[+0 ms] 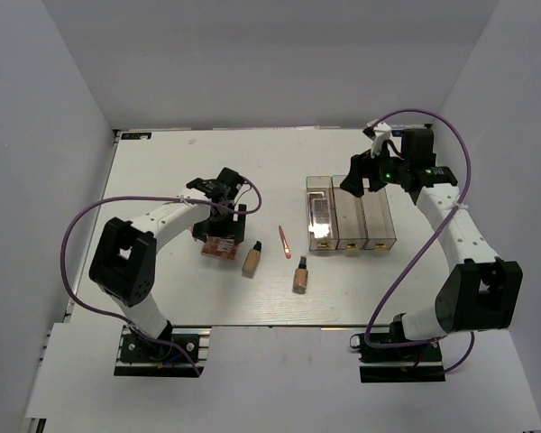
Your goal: Organize the makeup
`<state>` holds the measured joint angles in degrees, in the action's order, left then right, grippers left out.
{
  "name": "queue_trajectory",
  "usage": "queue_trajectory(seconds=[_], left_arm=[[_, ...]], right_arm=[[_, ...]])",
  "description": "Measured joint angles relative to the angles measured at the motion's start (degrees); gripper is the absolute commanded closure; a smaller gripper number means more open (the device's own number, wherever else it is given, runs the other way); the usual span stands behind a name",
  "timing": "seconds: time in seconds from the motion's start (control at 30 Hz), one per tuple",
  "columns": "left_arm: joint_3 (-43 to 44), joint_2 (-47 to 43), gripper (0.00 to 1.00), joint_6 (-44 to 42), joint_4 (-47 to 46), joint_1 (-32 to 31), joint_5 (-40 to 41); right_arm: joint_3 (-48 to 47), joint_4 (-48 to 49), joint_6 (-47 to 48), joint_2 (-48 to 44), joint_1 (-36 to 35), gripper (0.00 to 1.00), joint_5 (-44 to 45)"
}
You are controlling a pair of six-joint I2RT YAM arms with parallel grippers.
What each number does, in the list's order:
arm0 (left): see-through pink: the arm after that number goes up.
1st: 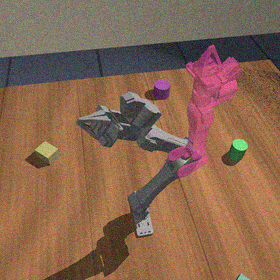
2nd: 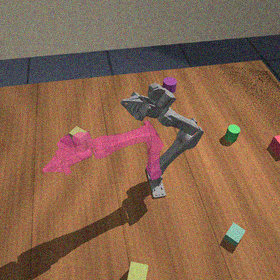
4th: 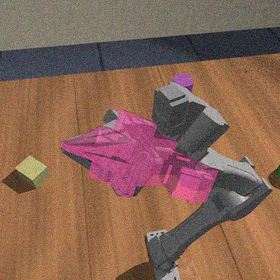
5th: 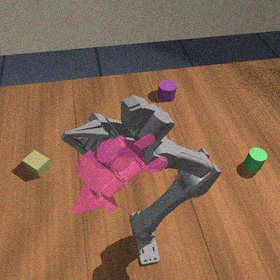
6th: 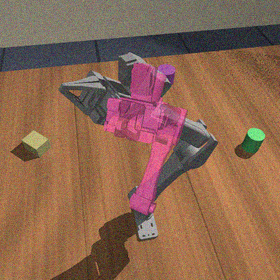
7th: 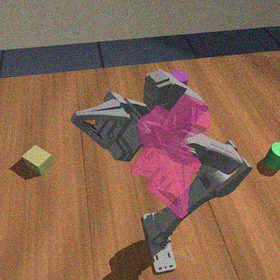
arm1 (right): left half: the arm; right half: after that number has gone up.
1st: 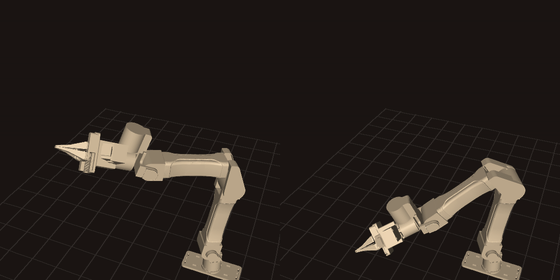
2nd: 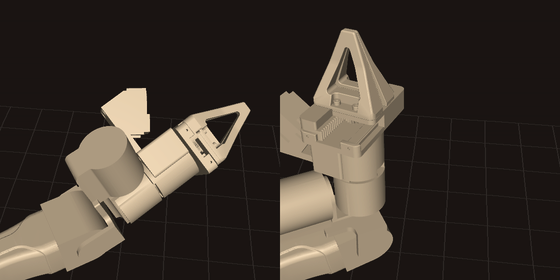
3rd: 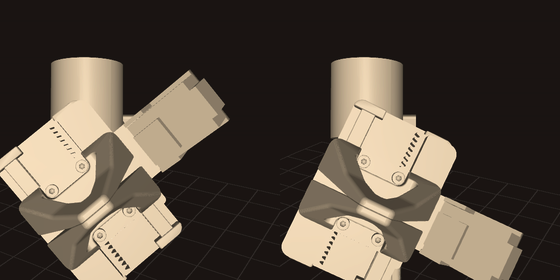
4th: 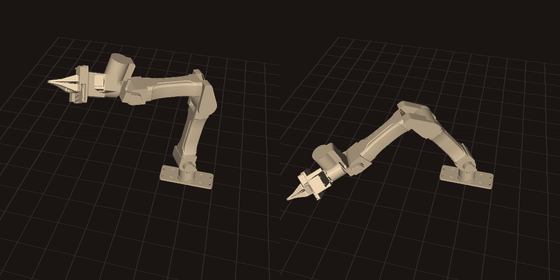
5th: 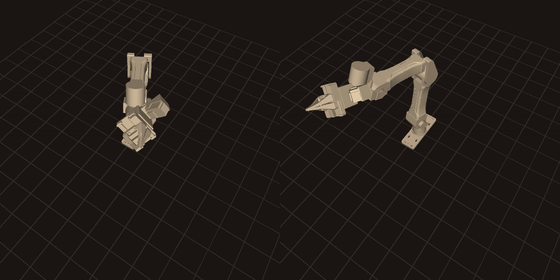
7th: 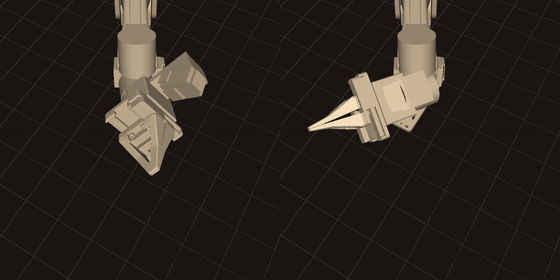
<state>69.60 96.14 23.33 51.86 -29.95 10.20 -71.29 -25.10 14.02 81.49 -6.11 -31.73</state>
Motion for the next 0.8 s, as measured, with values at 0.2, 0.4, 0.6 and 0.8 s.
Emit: queue_trajectory(seconds=[0.2, 0.4, 0.6, 0.8], left_arm=[[0.0, 5.01, 0.02, -2.89, -3.19, 0.13, -1.25], [0.76, 8.41, 0.02, -5.2, -4.13, 0.76, -2.6], [2.16, 8.44, 0.02, -6.82, -4.37, 2.32, -2.95], [2.56, 8.44, 0.02, -7.48, -4.28, 3.02, -2.03]], right_arm=[[0.0, -0.42, 0.15, 0.0, 0.0, 0.19, 0.0], [0.22, -0.44, 0.17, 0.0, 0.0, 0.19, 0.0], [0.61, -0.48, 0.17, 0.09, 0.0, 0.19, 0.0], [0.61, -0.48, 0.2, 0.74, -0.02, 0.19, -0.02]])
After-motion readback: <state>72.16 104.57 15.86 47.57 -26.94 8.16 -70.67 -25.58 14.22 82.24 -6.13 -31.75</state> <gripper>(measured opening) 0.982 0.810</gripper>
